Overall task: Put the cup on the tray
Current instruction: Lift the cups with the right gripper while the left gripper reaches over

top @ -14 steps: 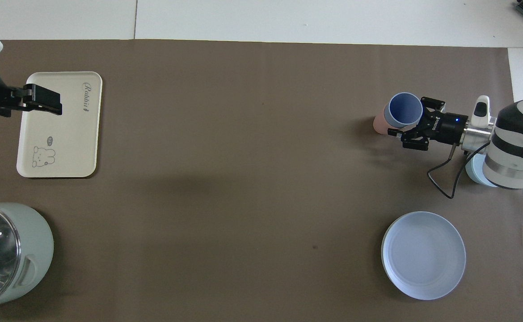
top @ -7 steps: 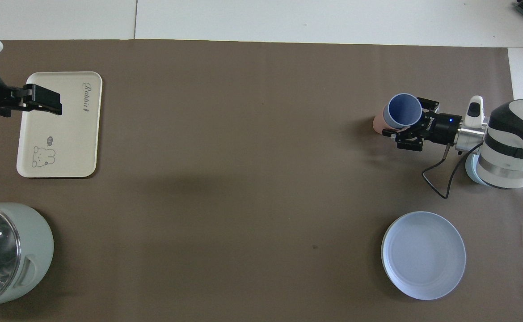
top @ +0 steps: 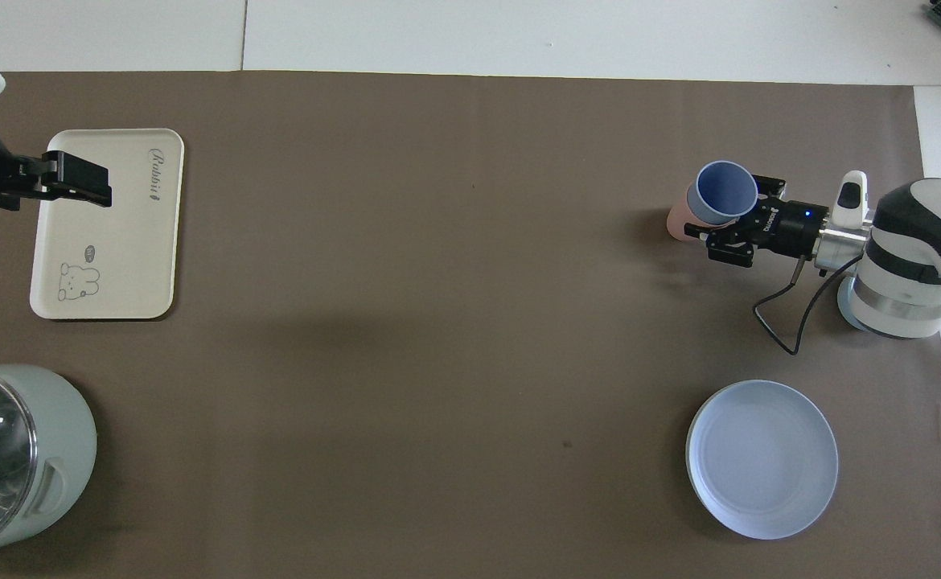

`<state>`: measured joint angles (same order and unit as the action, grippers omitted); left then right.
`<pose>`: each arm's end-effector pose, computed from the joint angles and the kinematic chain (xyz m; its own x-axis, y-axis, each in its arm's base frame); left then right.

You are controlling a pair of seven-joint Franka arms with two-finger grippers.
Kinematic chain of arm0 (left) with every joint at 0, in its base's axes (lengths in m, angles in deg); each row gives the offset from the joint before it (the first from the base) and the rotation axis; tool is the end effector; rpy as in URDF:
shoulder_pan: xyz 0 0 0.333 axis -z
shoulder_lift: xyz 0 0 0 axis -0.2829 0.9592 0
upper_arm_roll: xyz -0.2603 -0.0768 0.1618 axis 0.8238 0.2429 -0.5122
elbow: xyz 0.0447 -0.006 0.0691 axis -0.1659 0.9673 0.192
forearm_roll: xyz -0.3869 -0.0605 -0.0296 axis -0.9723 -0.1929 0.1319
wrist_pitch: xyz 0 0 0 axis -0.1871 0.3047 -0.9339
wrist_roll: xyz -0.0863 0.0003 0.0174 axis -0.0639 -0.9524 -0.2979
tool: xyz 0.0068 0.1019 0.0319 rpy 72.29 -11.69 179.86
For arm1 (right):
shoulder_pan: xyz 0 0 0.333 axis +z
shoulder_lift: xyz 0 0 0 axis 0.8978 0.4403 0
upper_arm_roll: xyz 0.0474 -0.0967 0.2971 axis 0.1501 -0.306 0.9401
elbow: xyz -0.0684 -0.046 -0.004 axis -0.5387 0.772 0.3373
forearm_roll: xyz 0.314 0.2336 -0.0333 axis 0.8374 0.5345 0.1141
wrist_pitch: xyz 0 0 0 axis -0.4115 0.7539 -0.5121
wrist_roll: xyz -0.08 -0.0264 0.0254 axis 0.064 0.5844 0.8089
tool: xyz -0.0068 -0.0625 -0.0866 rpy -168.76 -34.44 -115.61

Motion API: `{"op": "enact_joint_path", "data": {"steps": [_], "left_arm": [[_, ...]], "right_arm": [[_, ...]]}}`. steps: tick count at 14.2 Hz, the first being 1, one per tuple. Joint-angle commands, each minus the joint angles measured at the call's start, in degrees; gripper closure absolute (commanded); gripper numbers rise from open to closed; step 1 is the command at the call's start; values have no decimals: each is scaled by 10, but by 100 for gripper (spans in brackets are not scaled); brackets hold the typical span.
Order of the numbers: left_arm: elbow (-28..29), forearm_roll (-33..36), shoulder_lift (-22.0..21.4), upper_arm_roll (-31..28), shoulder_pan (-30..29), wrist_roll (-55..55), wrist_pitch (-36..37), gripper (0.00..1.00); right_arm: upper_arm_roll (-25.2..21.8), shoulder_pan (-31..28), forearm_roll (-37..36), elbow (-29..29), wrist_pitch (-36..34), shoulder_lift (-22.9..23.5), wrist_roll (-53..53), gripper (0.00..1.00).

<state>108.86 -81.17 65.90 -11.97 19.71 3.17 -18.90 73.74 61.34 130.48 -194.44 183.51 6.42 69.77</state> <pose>0.6010 -0.0431 0.6088 0.9957 -0.0239 0.0898 -0.0239 -0.9997 -0.0007 0.6298 -0.0648 0.2696 0.4141 0.3606 0.8358 0.8226 -0.5413 -0.1740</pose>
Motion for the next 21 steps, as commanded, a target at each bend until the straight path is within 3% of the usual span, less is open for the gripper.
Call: {"op": "enact_joint_path", "data": {"steps": [1, 3, 6, 9, 13, 16, 18, 21], "left_arm": [[21, -3, -18, 3, -5, 0, -16, 0], [22, -16, -16, 3, 1, 14, -46, 0], [23, -143, -13, 2, -6, 51, -73, 6], [23, -203, -3, 3, 2, 79, -111, 6], [9, -335, 57, 6, 51, 181, -220, 9], [-7, -337, 92, 6, 119, 275, -305, 13], [-57, -337, 130, 7, 140, 332, -317, 18], [-59, -330, 138, 7, 191, 351, -364, 18]], "right_arm": [[2, 3, 7, 10, 28, -15, -3, 100], [1, 16, -24, 15, 48, -37, -62, 100], [2, 36, -127, 28, 85, -71, -201, 100], [0, 60, -178, 30, 115, -101, -321, 100], [-1, 118, -317, 31, 176, -132, -513, 100], [-1, 167, -484, 33, 190, -151, -702, 100], [0, 197, -578, 40, 190, -156, -817, 100], [0, 247, -701, 41, 186, -158, -972, 100]]}}
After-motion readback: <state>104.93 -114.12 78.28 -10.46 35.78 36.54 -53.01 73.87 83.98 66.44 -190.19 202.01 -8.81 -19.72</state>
